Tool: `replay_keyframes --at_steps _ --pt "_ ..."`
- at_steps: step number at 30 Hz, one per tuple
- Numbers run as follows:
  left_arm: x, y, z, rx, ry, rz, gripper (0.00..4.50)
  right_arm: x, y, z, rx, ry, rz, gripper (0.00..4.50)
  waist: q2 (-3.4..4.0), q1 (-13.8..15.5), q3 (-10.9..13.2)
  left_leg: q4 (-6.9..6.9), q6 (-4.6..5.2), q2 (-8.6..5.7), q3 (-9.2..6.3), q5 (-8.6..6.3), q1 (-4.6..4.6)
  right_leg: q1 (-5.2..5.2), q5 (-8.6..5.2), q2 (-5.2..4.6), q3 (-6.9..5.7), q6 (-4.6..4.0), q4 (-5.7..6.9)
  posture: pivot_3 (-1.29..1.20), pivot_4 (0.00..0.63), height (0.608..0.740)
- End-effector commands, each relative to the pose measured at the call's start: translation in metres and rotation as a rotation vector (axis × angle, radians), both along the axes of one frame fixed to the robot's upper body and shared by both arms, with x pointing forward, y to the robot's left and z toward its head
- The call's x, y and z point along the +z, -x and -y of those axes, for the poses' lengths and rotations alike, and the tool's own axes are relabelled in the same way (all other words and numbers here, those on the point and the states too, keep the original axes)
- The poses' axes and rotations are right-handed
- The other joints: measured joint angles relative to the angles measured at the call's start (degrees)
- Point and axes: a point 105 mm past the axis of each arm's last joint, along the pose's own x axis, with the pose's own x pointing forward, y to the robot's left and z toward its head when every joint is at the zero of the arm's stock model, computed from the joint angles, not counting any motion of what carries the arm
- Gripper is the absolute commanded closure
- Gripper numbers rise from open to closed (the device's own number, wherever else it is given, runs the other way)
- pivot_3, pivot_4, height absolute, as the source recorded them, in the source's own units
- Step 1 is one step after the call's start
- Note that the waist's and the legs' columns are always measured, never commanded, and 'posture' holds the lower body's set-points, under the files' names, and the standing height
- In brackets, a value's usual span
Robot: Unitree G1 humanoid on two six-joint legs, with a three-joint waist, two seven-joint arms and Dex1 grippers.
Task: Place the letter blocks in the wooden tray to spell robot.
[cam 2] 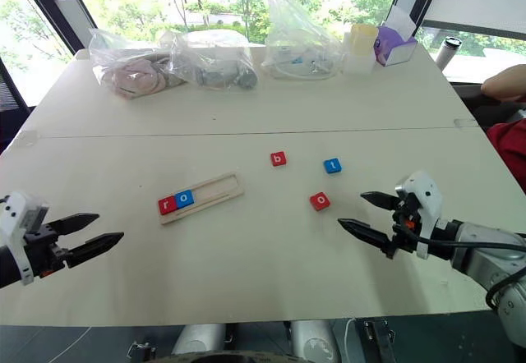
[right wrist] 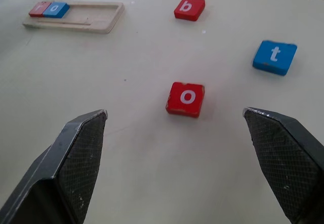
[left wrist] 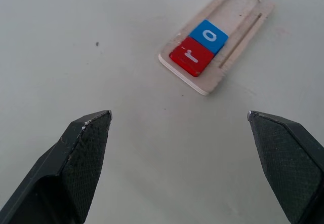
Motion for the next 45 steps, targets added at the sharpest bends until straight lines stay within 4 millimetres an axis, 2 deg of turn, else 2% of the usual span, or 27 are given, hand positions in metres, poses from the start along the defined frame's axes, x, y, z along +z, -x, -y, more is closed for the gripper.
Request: replay_keyframes --at_steps 1,17,24,27,29,32,36,40,45 --pt "0.011 -0.004 -0.003 0.001 -0.026 0.051 0.0 0.001 -0.001 -0.004 0.028 0.036 0.024 0.07 -0.01 0.1 0.0 0.0 0.0 -0.01 0.01 0.0 -0.03 -0.01 0.0 0.0 0.0 0.0 0.0 0.0 0.15 0.74" --pt "0.009 -0.007 -0.012 0.049 -0.05 0.088 0.0 0.002 -0.013 -0.013 0.04 0.045 0.046 0.07 -0.02 0.1 0.0 0.0 0.04 0.03 0.2 -0.02 0.04 -0.03 0.03 0.09 0.0 -0.01 0.16 0.0 0.15 0.74" --pt "0.01 -0.011 -0.02 -0.005 -0.16 0.079 0.0 0.007 -0.015 -0.02 0.066 0.034 0.031 0.07 -0.02 0.0 0.0 0.01 0.05 0.02 0.21 -0.02 0.07 -0.02 0.04 0.1 0.0 -0.02 0.19 0.0 0.15 0.74" --pt "0.021 -0.028 -0.016 -0.096 -0.229 0.112 0.0 0.019 -0.013 -0.043 0.166 0.0 0.03 0.07 -0.02 0.1 0.0 0.03 0.04 0.02 0.2 -0.02 0.09 -0.02 0.04 0.1 0.0 -0.03 0.27 0.0 0.15 0.74" --pt "0.018 -0.035 -0.012 -0.152 -0.251 0.1 0.0 0.023 -0.012 -0.054 0.208 -0.007 0.035 0.07 -0.01 0.1 0.0 0.06 0.05 0.03 0.18 -0.01 0.1 -0.03 0.05 0.11 -0.01 -0.05 0.31 0.0 0.15 0.74" --pt "-0.001 -0.044 -0.003 -0.275 -0.325 0.055 0.0 0.026 -0.011 -0.069 0.256 -0.029 0.045 0.07 0.03 0.0 0.0 0.03 0.05 0.03 0.25 -0.02 0.18 0.02 0.05 0.11 0.0 -0.05 0.31 0.0 0.15 0.74" --pt "-0.009 -0.055 0.003 -0.347 -0.337 0.05 0.0 0.026 -0.01 -0.077 0.272 -0.036 0.051 0.07 -0.03 0.0 0.0 -0.03 0.13 0.02 0.42 -0.06 0.09 -0.08 0.2 0.11 0.04 -0.18 0.37 0.0 0.15 0.74" --pt "-0.017 -0.075 0.028 -0.472 -0.34 0.083 0.0 0.019 -0.009 -0.082 0.261 -0.044 0.066 0.07 -0.03 0.7 0.0 -0.02 0.16 0.0 0.41 -0.08 0.09 -0.08 0.22 0.12 0.02 -0.15 0.43 0.0 0.15 0.74" --pt "-0.027 -0.081 0.046 -0.541 -0.317 0.081 0.0 0.02 -0.011 -0.083 0.229 -0.059 0.091 0.07 -0.05 0.5 0.0 0.07 0.17 0.0 0.64 -0.07 0.15 -0.09 0.27 0.14 0.15 -0.06 0.54 0.0 0.15 0.74"
